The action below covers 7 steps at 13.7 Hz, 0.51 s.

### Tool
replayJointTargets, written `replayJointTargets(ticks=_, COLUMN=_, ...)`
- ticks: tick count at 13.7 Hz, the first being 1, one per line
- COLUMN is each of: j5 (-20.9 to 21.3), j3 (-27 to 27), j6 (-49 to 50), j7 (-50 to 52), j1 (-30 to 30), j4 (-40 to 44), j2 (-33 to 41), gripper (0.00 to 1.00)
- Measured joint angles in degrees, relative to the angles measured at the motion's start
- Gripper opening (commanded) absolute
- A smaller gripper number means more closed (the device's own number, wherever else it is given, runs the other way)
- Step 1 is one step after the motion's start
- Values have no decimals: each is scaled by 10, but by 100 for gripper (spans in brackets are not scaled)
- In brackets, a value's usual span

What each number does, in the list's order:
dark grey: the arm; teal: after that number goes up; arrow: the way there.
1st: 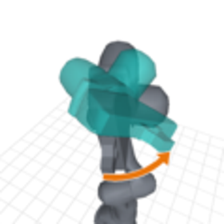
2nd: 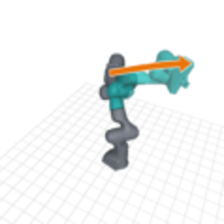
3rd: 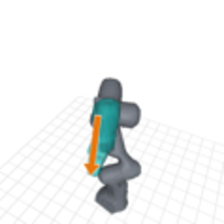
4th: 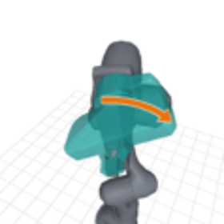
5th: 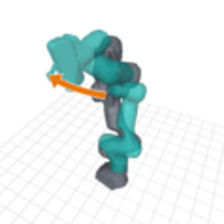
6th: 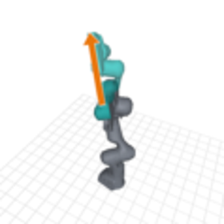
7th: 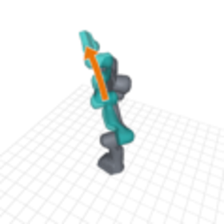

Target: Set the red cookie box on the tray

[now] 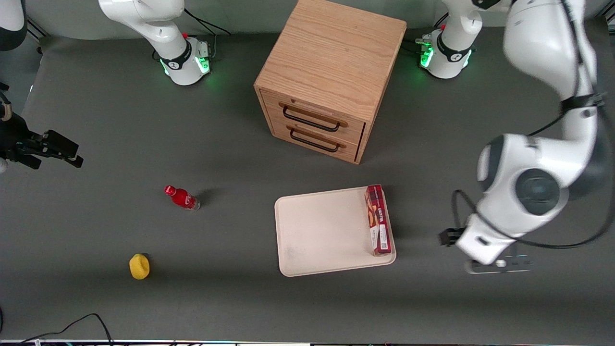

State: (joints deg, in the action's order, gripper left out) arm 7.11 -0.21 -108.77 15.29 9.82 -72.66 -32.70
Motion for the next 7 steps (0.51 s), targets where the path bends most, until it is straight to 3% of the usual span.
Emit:
replayJointTargets(ticks=3, j5=-3, j3=-1, j6=53, j7=-51, j1=-40, j4=-2, j2=43, gripper=100)
replayJointTargets(ticks=7, j5=-54, j3=0, j6=93, j7=-109, j1=-91, j4=-71, j2=148, gripper=100)
